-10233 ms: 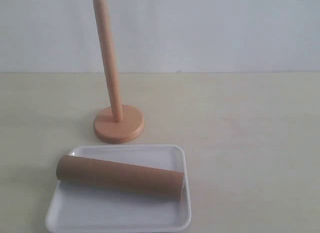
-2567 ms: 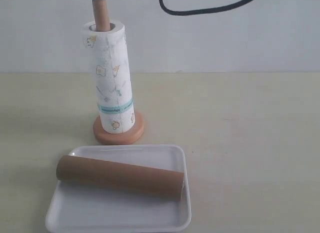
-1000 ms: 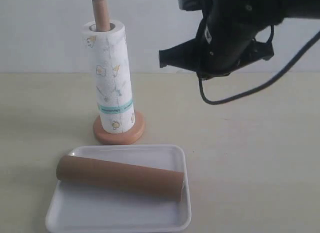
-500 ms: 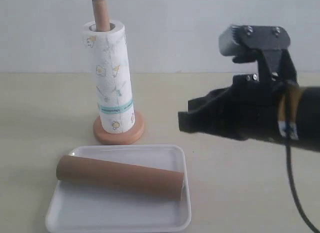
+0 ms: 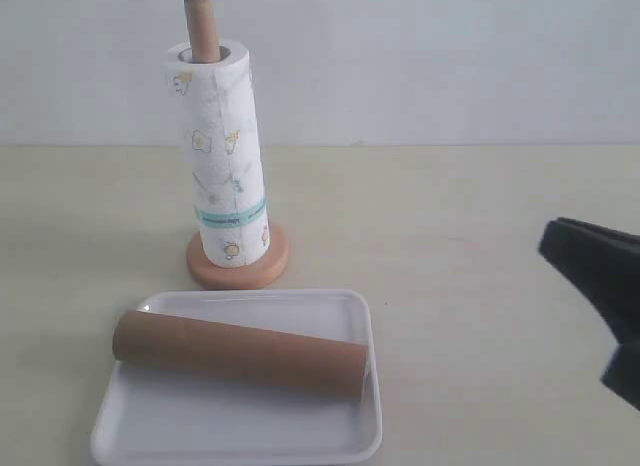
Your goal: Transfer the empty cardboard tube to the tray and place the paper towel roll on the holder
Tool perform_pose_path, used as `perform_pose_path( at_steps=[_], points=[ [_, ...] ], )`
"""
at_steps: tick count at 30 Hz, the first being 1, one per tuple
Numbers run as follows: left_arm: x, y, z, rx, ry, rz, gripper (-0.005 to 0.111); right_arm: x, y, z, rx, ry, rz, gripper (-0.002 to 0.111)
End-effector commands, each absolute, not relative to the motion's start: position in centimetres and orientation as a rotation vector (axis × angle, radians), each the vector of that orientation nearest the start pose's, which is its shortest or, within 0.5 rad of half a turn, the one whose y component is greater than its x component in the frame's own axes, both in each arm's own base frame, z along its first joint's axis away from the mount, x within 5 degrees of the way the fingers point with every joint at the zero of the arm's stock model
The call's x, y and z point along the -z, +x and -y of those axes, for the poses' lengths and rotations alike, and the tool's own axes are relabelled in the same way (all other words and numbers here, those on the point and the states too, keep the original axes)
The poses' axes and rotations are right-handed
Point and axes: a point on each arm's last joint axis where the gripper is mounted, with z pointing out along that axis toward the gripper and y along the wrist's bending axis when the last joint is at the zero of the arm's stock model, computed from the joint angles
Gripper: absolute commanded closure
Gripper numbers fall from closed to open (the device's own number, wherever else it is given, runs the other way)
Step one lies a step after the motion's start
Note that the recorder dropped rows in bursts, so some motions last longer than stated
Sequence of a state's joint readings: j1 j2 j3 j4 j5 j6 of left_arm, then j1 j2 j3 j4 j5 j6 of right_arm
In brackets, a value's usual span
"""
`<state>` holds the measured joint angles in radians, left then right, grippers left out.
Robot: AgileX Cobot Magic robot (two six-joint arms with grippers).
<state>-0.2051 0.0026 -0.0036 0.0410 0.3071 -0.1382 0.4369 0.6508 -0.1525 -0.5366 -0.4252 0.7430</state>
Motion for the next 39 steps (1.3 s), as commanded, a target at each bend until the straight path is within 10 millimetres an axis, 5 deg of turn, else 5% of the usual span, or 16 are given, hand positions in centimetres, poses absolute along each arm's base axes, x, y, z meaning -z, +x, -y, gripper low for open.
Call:
perform_pose_path(
  at_steps=[1,18,39],
  points=[
    [-18.5,5.3,1.0,0.216,0.085,-1.793,0.103,-22.7,8.7,-5.1,-0.644,-0.23,-1.551,0.107],
    [-18.5,5.3,1.0,0.216,0.085,-1.793,0.103,-22.6,5.1,-2.1,-0.611,0.04,-1.37,0.107],
    [-18.5,5.3,1.0,0.216,0.085,-1.793,0.103,-22.1,5.2,-1.8,-0.684,0.159,-1.423,0.107]
  ],
)
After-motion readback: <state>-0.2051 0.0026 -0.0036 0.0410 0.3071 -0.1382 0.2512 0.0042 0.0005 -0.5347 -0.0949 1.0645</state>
